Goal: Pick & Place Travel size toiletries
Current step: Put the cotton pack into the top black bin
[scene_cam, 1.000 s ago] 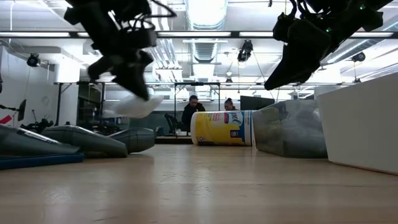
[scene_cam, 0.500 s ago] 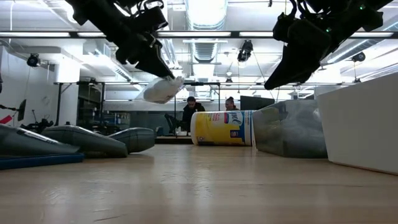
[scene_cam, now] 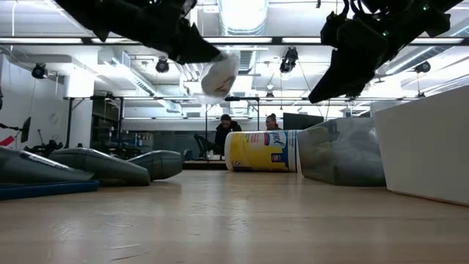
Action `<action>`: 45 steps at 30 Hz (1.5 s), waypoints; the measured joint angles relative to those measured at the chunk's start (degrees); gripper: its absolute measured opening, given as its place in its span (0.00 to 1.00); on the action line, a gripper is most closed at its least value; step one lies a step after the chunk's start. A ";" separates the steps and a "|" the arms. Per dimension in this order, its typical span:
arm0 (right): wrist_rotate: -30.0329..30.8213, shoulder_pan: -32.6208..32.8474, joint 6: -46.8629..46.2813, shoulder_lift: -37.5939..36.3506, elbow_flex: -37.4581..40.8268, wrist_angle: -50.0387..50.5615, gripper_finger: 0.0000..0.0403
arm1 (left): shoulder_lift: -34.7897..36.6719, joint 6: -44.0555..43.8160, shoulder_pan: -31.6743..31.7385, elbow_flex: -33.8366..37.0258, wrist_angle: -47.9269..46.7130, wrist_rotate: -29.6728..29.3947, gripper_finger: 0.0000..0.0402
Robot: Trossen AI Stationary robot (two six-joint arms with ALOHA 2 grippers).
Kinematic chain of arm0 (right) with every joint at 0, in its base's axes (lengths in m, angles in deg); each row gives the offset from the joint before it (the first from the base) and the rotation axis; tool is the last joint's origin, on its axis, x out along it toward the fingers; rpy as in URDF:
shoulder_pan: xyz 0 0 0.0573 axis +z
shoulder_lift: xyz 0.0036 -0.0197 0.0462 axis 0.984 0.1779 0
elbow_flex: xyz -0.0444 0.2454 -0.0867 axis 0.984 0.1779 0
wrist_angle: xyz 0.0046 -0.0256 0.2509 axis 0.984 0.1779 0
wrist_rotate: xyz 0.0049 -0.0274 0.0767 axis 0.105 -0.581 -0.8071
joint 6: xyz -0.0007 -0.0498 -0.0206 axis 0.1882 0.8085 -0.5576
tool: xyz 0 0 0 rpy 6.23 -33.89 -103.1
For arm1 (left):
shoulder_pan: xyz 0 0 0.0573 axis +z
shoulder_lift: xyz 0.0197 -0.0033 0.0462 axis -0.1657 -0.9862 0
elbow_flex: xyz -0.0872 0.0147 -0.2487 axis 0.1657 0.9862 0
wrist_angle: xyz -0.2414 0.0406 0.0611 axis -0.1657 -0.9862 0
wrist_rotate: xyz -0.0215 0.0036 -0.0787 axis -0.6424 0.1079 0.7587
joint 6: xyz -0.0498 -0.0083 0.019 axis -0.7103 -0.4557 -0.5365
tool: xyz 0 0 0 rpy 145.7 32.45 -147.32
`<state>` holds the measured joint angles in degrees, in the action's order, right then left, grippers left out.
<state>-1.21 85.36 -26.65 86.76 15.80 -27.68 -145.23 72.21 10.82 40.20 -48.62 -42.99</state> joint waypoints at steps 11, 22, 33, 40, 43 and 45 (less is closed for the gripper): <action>0.07 -0.02 3.29 0.65 0.36 -13.14 0.29 | 0.00 -3.45 0.00 4.96 12.35 -0.59 0.01; 0.03 -0.02 7.43 11.59 0.09 -35.87 0.45 | 0.00 -5.80 -0.28 5.34 13.24 -2.12 0.01; 0.05 -0.02 11.04 25.66 -10.22 -38.36 0.58 | -0.78 -6.32 -0.80 5.34 13.45 -2.12 0.02; 4.87 -0.01 12.77 28.01 -14.70 -36.41 0.59 | -2.65 -6.46 -1.05 5.30 13.83 -2.09 0.02; 10.49 -0.02 12.08 27.41 -15.06 -34.33 0.55 | -2.73 -6.43 -1.09 5.32 13.42 -2.08 0.02; 10.91 -0.02 12.09 27.32 -15.06 -33.80 0.51 | -2.47 -6.24 -1.07 5.32 13.25 -2.08 0.02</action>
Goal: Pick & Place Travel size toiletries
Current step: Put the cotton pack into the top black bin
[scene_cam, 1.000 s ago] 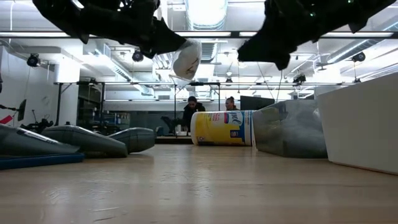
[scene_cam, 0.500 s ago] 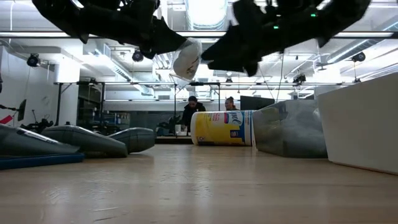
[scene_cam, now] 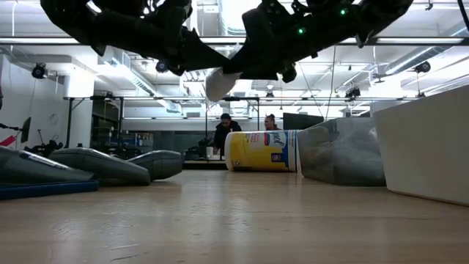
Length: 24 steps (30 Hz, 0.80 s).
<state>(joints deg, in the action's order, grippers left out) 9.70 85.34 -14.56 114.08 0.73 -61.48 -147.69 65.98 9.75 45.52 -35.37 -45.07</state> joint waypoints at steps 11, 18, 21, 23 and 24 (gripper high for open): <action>-0.46 0.04 -0.03 -0.09 0.05 2.82 0.12 | 0.06 0.22 0.02 0.00 -1.19 0.58 0.03; -0.57 0.04 0.19 -2.93 -0.06 8.17 0.06 | 0.16 0.23 -0.06 0.00 -1.22 0.98 0.05; -0.50 0.04 0.04 -5.37 -0.02 11.26 0.08 | 0.17 0.24 -0.02 0.00 -1.28 1.01 0.10; -0.50 0.04 -0.05 -6.82 0.05 13.51 0.08 | 0.24 0.24 -0.04 0.00 -1.34 1.01 0.13; -0.50 0.04 -0.06 -7.66 0.05 15.06 0.08 | 0.28 0.24 -0.04 -0.02 -1.39 1.03 0.15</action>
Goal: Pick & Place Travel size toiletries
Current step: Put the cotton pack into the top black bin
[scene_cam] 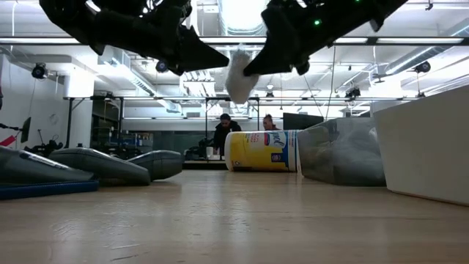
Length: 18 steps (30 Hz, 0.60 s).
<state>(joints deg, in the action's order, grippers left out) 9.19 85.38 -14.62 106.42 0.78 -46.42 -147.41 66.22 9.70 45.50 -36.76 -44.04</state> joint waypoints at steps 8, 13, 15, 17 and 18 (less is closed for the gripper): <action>-0.04 0.04 -3.51 -7.87 0.13 13.79 0.08 | 0.09 -0.32 -0.13 0.02 -2.49 -0.17 0.24; 0.00 0.13 -7.40 -13.94 0.46 23.85 0.08 | 0.17 -0.87 -0.25 0.00 -5.23 -0.17 0.25; -0.02 0.20 -9.09 -16.32 0.78 27.16 0.08 | 0.18 -1.73 -0.28 0.02 -6.21 -0.17 0.25; 0.00 0.51 -10.34 -18.55 1.05 30.61 0.08 | 0.20 -2.34 -0.28 0.02 -6.97 -0.17 0.25; 0.00 0.70 -11.07 -19.67 1.11 32.05 0.08 | 0.22 -2.72 -0.28 0.02 -7.57 -0.16 0.25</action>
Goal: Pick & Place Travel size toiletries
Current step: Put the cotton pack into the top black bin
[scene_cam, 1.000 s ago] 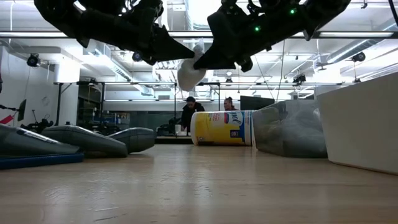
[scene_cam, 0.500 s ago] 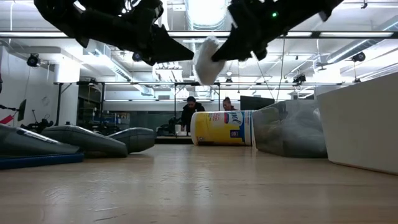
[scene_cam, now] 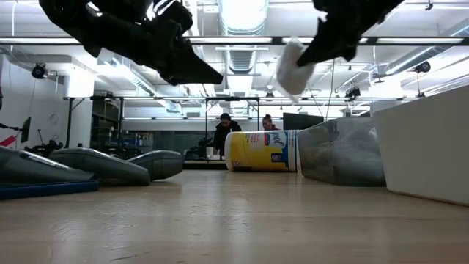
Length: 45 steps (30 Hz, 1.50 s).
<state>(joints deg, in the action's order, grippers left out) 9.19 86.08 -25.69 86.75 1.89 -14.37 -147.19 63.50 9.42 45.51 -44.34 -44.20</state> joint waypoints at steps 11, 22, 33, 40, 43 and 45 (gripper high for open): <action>-0.02 3.89 -9.96 -6.73 4.78 5.98 0.08 | 0.07 -2.23 -0.11 0.00 -2.11 0.02 0.25; -4.70 7.61 -17.55 -6.72 8.92 7.05 0.08 | 0.07 -3.34 -0.74 0.00 -2.32 1.14 0.25; -7.91 8.35 -23.67 -6.68 15.30 3.03 0.08 | 0.07 -3.69 -0.87 0.00 -2.34 1.47 0.25; -7.95 8.41 -25.46 -6.68 18.71 0.75 0.09 | 0.07 -3.95 -0.89 0.00 -2.70 1.59 0.25; -7.93 8.41 -26.78 -6.68 19.49 0.67 0.11 | 0.09 -3.97 -0.87 0.00 -3.35 1.58 0.25; -7.95 8.41 -27.89 -6.68 19.93 0.74 0.14 | 0.09 -4.04 -0.89 0.00 -3.46 1.58 0.25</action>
<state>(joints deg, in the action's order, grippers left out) 1.24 94.50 -53.58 80.07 21.82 -13.63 -147.11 59.46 8.53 45.52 -47.80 -42.62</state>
